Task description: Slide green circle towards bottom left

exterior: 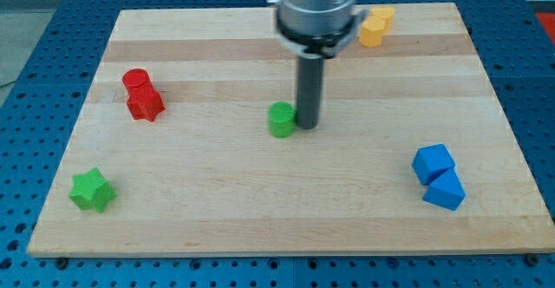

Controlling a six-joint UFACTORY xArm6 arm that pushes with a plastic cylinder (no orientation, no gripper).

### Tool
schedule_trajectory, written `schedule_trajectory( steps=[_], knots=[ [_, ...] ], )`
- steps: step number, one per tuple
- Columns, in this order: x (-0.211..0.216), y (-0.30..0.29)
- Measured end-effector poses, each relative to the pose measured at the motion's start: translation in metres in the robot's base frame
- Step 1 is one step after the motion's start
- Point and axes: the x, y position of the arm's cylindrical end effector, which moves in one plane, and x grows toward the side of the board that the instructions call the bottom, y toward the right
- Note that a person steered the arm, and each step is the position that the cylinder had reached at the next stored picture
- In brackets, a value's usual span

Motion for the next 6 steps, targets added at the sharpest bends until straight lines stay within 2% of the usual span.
schedule_trajectory(
  steps=[1,2,3,4,5,6],
  knots=[
    [-0.021,0.022],
    [-0.025,0.006],
    [0.015,-0.045],
    [0.035,-0.068],
    [0.018,-0.055],
    [0.033,-0.082]
  ],
)
